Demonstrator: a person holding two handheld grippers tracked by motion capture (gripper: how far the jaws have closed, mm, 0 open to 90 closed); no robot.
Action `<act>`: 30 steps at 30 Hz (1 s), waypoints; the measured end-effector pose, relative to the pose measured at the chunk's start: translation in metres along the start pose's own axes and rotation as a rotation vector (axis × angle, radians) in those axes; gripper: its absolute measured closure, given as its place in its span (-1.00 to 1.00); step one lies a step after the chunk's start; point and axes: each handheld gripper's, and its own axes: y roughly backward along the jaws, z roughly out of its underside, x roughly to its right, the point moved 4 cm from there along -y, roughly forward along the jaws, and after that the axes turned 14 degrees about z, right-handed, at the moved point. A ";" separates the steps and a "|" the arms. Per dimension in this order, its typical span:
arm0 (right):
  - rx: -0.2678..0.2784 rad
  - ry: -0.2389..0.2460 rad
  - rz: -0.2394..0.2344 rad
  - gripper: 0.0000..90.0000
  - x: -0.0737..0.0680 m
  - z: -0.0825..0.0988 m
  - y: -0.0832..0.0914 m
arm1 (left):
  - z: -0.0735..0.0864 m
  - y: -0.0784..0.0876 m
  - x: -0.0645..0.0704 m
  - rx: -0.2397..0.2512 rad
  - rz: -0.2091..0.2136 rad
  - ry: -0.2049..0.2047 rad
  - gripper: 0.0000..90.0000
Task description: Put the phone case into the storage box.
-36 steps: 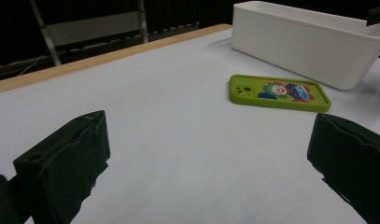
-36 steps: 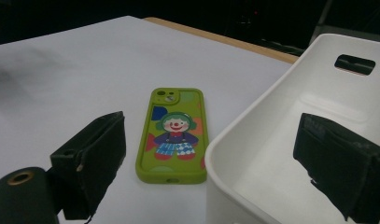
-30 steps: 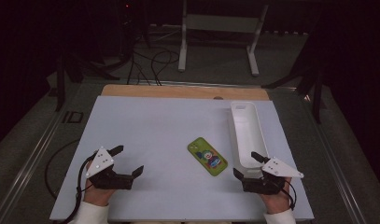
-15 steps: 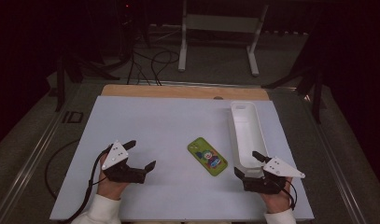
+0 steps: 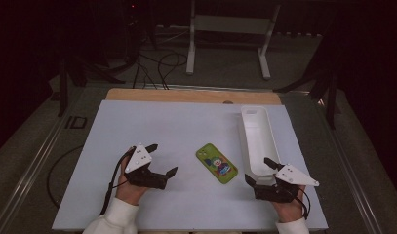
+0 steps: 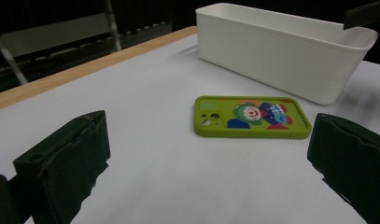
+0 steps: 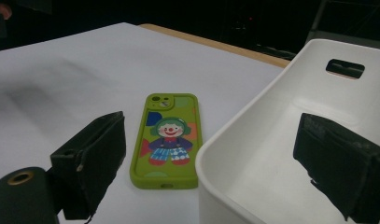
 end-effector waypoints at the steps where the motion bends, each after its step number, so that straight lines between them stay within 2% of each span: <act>1: 0.000 -0.001 0.000 -0.79 0.000 0.000 0.000 | -0.001 -0.003 0.000 -0.003 0.004 0.001 -1.00; 17: 0.003 0.003 -0.003 -0.79 -0.001 0.000 0.000 | -0.011 -0.042 0.003 -0.014 0.063 0.020 -1.00; 30: 0.001 0.002 -0.002 -0.79 -0.002 -0.001 0.000 | -0.016 -0.074 0.011 -0.047 0.103 0.001 -0.96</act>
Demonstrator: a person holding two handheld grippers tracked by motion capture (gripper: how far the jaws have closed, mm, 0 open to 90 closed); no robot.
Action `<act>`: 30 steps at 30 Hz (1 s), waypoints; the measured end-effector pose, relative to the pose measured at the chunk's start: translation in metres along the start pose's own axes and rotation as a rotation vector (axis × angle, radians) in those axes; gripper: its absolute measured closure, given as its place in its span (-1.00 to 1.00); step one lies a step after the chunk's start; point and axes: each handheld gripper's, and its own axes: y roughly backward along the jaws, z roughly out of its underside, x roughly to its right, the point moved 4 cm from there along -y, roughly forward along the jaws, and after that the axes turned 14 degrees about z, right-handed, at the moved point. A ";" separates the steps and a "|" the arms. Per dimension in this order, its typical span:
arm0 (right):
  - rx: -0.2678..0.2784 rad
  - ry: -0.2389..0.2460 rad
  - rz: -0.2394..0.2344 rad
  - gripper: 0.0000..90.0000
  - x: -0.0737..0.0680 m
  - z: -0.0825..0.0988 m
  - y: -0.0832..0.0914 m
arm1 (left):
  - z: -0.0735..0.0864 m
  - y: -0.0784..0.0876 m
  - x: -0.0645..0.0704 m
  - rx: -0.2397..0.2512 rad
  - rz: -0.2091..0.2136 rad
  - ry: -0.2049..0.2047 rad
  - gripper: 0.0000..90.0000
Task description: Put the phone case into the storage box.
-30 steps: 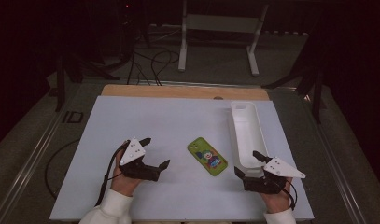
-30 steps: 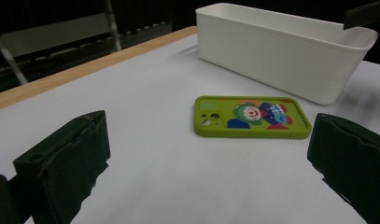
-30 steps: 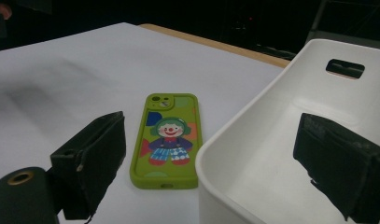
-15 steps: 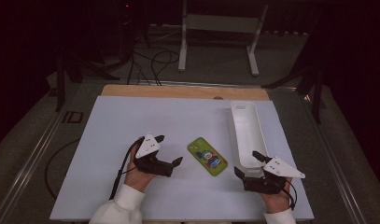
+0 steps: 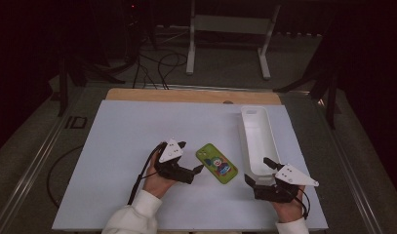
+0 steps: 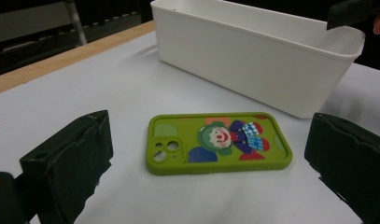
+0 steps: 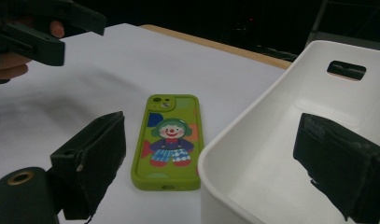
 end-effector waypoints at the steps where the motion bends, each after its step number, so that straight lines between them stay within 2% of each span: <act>1: 0.000 0.000 0.000 -0.79 0.000 0.000 0.000 | 0.000 -0.002 0.000 -0.001 0.004 0.003 -0.95; 10: -0.001 0.000 -0.001 -0.79 0.000 0.000 -0.001 | -0.003 -0.019 -0.001 -0.013 0.017 0.029 -0.88; 17: -0.002 0.003 -0.003 -0.79 0.000 0.000 -0.001 | -0.007 -0.033 0.002 -0.034 0.030 0.026 -0.78; 30: 0.000 -0.003 0.000 -0.79 0.001 0.000 -0.001 | -0.011 -0.065 0.008 -0.070 0.022 0.017 -0.59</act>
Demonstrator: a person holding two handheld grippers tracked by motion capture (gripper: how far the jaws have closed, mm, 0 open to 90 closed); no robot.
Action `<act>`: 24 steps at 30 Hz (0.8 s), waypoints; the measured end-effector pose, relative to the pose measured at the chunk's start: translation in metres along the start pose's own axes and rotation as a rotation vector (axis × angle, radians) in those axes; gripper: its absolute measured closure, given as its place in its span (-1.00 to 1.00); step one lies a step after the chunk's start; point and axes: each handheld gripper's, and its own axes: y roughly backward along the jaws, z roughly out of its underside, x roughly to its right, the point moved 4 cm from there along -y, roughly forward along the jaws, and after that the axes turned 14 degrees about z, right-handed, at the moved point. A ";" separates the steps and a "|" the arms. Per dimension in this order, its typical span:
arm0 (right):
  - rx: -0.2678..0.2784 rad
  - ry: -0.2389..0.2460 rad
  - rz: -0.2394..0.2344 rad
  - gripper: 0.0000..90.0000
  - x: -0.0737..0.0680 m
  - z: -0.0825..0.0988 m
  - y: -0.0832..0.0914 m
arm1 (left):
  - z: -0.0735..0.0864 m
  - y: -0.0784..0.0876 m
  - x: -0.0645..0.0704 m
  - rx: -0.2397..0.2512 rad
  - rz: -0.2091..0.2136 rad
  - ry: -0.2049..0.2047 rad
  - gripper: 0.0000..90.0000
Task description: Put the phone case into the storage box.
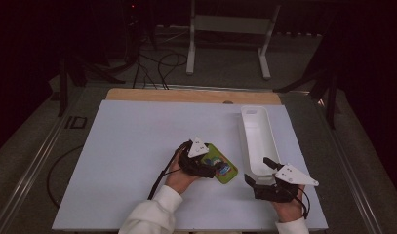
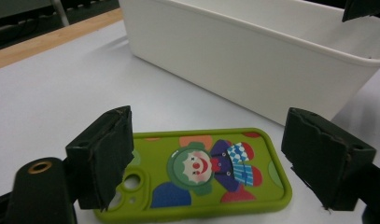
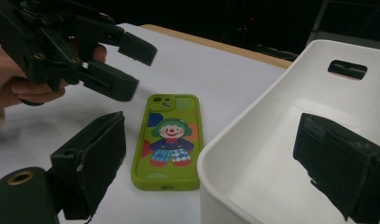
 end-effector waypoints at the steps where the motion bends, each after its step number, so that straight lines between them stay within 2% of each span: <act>1: 0.000 0.001 -0.001 -0.79 0.000 0.000 0.000 | 0.000 -0.002 0.000 -0.003 -0.002 0.001 -0.57; 6: 0.000 -0.001 0.001 -0.79 0.000 0.000 0.000 | -0.002 -0.011 0.000 0.000 0.002 0.018 -0.42; 12: 0.004 -0.003 0.006 -0.79 0.001 0.000 0.001 | -0.002 -0.023 0.002 -0.004 0.017 0.023 -0.13; 18: 0.004 -0.006 0.006 -0.79 0.001 0.000 0.000 | -0.002 -0.033 0.000 -0.014 0.001 0.033 0.06; 21: 0.006 -0.005 0.005 -0.79 0.001 0.000 0.000 | -0.002 -0.037 -0.002 -0.025 -0.004 0.036 0.29; 24: 0.006 -0.007 0.006 -0.79 0.001 0.000 0.000 | -0.002 -0.042 -0.002 -0.029 -0.012 0.043 0.40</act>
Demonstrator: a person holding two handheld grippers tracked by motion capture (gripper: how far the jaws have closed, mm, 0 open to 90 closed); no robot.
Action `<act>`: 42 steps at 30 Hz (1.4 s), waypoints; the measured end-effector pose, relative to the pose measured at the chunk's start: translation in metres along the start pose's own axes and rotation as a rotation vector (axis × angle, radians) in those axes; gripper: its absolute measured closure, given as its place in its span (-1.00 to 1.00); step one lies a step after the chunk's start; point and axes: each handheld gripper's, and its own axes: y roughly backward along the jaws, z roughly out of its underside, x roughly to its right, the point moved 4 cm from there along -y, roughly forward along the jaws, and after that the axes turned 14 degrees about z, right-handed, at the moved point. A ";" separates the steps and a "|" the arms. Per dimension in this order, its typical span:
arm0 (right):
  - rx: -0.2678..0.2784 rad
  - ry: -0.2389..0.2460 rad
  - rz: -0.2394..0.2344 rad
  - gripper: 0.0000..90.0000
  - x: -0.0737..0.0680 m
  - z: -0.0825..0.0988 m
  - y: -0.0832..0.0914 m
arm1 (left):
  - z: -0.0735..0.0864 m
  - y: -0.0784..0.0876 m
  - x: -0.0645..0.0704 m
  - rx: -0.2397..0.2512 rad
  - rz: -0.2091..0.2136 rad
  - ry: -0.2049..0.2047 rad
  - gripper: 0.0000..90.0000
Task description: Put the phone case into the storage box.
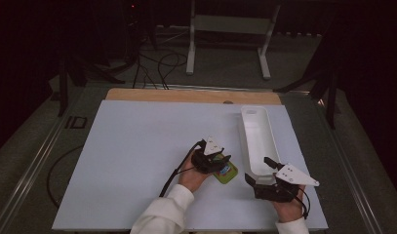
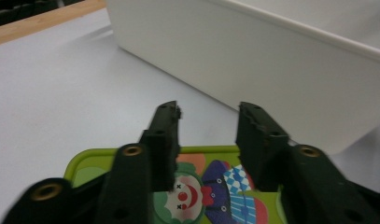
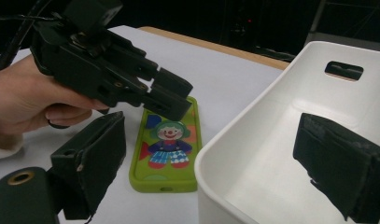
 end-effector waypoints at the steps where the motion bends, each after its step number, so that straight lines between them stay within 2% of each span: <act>1: 0.001 0.001 -0.001 -0.79 0.000 0.000 0.000 | 0.000 -0.002 0.000 0.001 0.000 0.005 0.49; 7: 0.000 0.002 -0.001 -0.79 0.000 0.000 0.000 | -0.001 -0.012 0.002 -0.033 0.014 0.015 0.96; 8: 0.000 0.002 -0.001 -0.79 0.000 0.000 0.000 | -0.001 -0.014 0.003 -0.036 0.017 0.016 0.99; 25: 0.006 0.001 -0.005 -0.79 -0.001 -0.001 0.001 | -0.003 -0.047 0.015 -0.097 0.028 0.007 1.00; 32: 0.008 0.002 -0.003 -0.79 -0.001 -0.001 0.001 | -0.001 -0.056 0.014 -0.105 0.033 0.040 1.00; 42: 0.007 -0.001 -0.001 -0.79 -0.001 -0.001 0.001 | 0.005 -0.066 0.014 -0.167 0.039 0.067 1.00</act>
